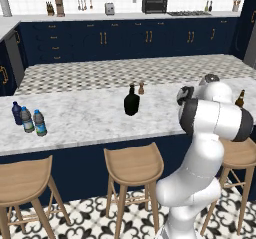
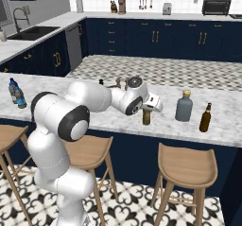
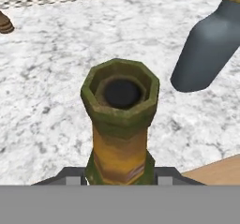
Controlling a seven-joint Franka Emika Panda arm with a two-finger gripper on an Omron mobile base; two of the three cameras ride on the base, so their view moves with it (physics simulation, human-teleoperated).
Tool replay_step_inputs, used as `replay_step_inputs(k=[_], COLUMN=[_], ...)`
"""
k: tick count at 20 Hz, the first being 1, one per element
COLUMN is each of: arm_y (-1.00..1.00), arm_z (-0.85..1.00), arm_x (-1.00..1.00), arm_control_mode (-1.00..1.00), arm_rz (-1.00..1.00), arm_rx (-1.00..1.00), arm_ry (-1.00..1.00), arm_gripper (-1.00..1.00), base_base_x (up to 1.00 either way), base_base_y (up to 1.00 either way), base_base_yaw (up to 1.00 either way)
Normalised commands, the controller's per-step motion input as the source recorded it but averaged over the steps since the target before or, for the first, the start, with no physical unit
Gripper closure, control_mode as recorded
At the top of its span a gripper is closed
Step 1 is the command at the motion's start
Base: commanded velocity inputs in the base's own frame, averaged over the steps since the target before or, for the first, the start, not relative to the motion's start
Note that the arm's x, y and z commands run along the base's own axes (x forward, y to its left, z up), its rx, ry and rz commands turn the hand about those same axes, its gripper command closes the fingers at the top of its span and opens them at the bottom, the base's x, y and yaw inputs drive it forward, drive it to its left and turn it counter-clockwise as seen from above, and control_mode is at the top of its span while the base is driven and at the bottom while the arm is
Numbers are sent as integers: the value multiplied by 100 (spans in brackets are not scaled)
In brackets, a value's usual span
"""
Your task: Move the plastic bottles in the middle to the plastics group, and the glass bottles in the middle to the glass group.
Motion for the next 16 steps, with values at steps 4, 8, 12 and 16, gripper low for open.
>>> replay_step_inputs(k=[4,8,12,16], arm_y=[-71,-73,-63,-28], arm_z=[0,0,0,0], arm_x=[4,0,6,27], arm_control_mode=[-100,-100,-100,-100], arm_rz=[-1,-6,-6,0], arm_rx=[0,0,0,0], arm_ry=[-6,0,0,0], arm_gripper=[100,100,100,100], base_base_x=[0,0,0,0], base_base_y=[0,0,0,0], base_base_yaw=[0,0,0,0])
